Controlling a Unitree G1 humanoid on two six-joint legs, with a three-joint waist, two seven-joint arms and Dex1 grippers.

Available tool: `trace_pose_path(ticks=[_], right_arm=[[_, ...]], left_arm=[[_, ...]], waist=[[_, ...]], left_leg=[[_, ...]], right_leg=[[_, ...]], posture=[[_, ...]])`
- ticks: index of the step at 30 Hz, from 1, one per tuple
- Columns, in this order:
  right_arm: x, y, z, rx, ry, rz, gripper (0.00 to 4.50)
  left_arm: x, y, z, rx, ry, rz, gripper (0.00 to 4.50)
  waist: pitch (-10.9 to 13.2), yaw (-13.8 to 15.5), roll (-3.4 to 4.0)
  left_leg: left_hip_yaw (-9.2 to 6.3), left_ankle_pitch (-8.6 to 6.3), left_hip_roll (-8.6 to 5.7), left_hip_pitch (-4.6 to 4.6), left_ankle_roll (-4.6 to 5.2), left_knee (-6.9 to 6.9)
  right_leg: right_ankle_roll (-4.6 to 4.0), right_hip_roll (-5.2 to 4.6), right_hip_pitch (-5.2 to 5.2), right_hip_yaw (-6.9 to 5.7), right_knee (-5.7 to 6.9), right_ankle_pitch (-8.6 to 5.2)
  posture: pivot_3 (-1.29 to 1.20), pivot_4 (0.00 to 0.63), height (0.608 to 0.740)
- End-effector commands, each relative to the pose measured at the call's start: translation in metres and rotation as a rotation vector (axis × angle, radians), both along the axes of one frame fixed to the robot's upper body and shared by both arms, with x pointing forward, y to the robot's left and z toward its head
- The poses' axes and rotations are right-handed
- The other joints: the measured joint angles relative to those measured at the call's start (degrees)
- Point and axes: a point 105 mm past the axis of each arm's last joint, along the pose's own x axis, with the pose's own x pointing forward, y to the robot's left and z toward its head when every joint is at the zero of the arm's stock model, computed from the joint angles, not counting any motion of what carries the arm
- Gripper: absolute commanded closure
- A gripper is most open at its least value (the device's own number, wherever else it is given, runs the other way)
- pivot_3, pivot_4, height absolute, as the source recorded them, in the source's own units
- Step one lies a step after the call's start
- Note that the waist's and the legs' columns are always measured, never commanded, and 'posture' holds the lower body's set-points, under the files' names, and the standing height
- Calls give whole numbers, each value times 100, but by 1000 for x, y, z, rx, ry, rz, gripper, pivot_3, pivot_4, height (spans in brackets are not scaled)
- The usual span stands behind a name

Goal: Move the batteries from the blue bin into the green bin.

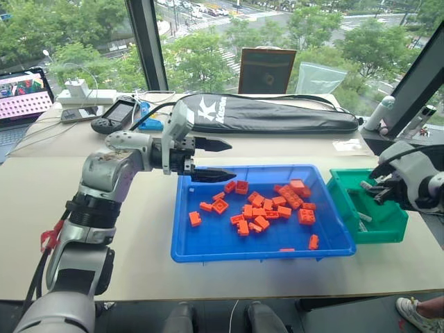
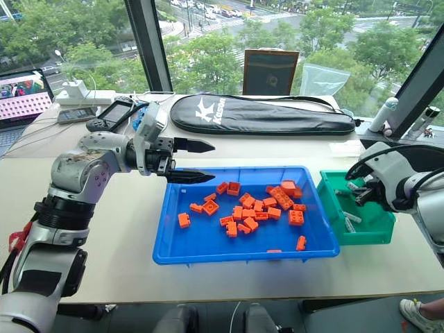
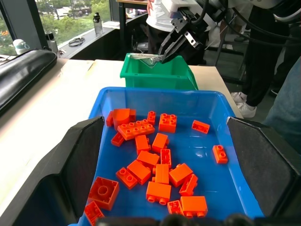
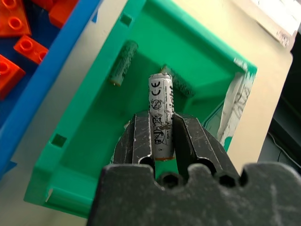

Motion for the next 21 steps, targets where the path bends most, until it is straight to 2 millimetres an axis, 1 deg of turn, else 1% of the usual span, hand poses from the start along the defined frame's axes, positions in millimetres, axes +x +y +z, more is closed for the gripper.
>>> trace_pose_path(ticks=[1, 2, 5, 7, 8, 10, 11, 12, 15, 17, 19, 20, 21], right_arm=[[2, -14, 13, -1, -77, -60, 3727], [2, -16, 10, -1, -71, -62, 3215], [4, -16, 11, 22, -86, -61, 2342], [4, -16, 13, 14, -84, -56, 1588], [5, -14, 18, 31, -100, -47, 1129], [7, -10, 29, 52, -135, -23, 571], [8, -8, 34, 71, -161, -9, 195], [9, -6, 38, 96, -182, 4, 93], [10, -2, 53, 76, -280, 91, 93], [11, 11, 76, 126, -445, 174, 93], [9, 22, 93, 256, -599, 232, 93], [5, 26, 96, 348, -625, 257, 93], [-2, 32, 95, 478, -616, 299, 93]], left_arm=[[1, -3, 13, -2, -75, -3, 0], [2, -3, 13, -3, -80, 6, 0], [16, -2, 13, -2, -109, 102, 0], [21, -2, 14, -6, -110, 134, 0], [24, 0, 15, -12, -114, 155, 0], [26, 3, 18, -24, -130, 180, 0], [27, 4, 19, -27, -134, 185, 0], [26, 5, 19, -28, -140, 190, 0], [28, 15, 20, -26, -164, 237, 0], [33, 26, 25, -61, -181, 299, 0], [37, 37, 31, -109, -187, 363, 0], [39, 45, 33, -135, -198, 408, 0], [41, 53, 34, -150, -217, 455, 0]], waist=[[0, 4, 0], [0, 9, 0], [0, 37, 0], [0, 55, 0], [0, 58, 0], [0, 56, 0], [0, 56, 0], [0, 56, 0], [0, 81, 0], [0, 85, 0], [1, 75, -1], [1, 79, -1], [1, 84, -1]], left_leg=[[0, 0, -2, -1, 0, 0], [0, 0, -2, -1, 0, 0], [1, 0, -2, -3, 0, 0], [1, 0, -3, -2, 0, 0], [0, 0, -3, -2, 0, 0], [1, 0, -3, -2, 0, 0], [1, 0, -2, -2, 0, 0], [1, 0, -2, -2, 0, 0], [-1, 0, -2, -3, 0, 0], [0, 0, -2, -2, 0, 0], [-1, 0, 0, -2, 0, 0], [-5, 0, 0, -1, 0, 0], [-8, 0, 1, -1, 0, 0]], right_leg=[[1, -1, 0, 0, -1, 0], [1, -2, 1, 0, -3, 0], [2, -4, 2, -1, -6, -1], [2, -3, 2, 0, -6, 0], [2, -3, 2, -1, -5, 0], [2, -3, 2, 0, -5, 0], [2, -3, 1, 1, -5, 0], [2, -2, 1, 0, -5, 0], [3, -3, 2, -1, -6, 0], [3, -3, 2, -2, -7, -1], [4, 0, 4, -2, -7, 0], [4, 1, 6, -3, -6, 0], [5, 1, 7, -5, -5, 1]], posture=[[0, 150, 733], [0, 150, 733], [0, 150, 733], [0, 150, 733], [0, 150, 733], [0, 150, 733], [0, 150, 733], [0, 150, 733], [0, 150, 733], [0, 150, 733], [0, 150, 733], [0, 150, 733], [0, 150, 733]])
